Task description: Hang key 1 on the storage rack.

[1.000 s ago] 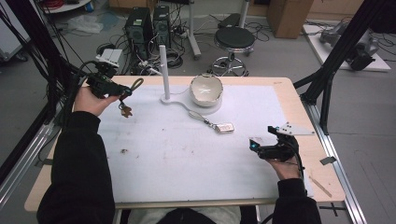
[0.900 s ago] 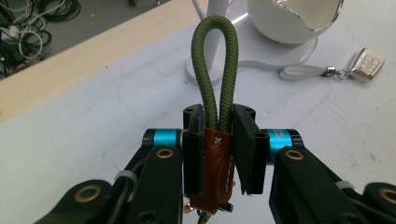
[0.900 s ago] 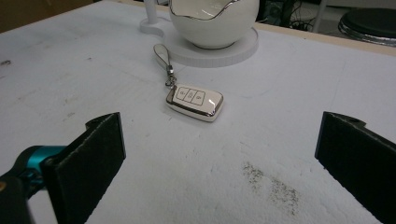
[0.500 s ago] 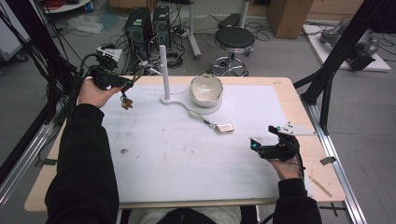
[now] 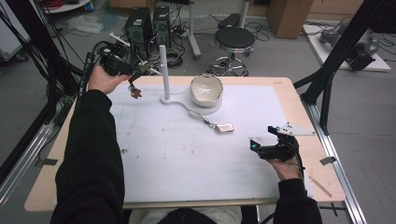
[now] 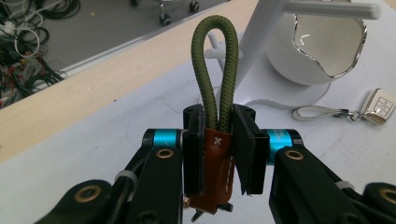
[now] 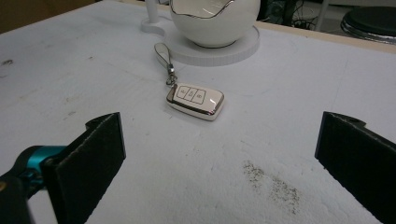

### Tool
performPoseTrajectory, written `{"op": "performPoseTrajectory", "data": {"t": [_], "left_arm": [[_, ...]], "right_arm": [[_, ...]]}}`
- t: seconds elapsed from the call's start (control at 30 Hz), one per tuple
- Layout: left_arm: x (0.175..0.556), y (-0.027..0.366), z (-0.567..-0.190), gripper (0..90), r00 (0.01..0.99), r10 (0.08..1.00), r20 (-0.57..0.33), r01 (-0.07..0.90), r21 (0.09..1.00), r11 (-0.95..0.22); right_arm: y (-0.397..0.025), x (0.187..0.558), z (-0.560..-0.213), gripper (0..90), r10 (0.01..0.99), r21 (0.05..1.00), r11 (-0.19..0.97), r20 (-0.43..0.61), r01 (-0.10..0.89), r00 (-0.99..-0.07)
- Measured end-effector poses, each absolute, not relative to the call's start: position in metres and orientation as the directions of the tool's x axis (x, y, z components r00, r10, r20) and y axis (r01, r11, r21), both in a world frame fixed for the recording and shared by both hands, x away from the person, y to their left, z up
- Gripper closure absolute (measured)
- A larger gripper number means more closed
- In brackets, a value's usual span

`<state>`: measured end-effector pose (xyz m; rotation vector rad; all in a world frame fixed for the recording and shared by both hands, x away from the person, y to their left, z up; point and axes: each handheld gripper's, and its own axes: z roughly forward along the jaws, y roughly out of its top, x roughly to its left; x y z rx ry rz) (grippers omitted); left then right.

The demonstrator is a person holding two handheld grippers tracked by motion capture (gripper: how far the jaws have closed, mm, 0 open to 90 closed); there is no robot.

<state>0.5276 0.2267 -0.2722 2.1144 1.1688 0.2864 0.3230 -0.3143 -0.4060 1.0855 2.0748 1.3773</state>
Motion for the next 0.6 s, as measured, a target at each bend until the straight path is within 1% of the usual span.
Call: {"op": "performPoseTrajectory", "data": {"t": [0.3, 0.6], "left_arm": [[0.538, 0.213, -0.289, 74.3, 0.578, 0.805, -0.135, 0.681, 0.623, -0.385], [0.544, 0.208, -0.298, 74.2, 0.581, 0.797, -0.165, 0.691, 0.618, -0.375]], "right_arm": [[-0.313, 0.322, -0.407, 0.7, 0.790, 0.901, 0.210, 0.072, 0.379, -0.609], [-0.315, 0.321, -0.408, 0.7, 0.794, 0.904, 0.209, 0.066, 0.374, -0.604]]}}
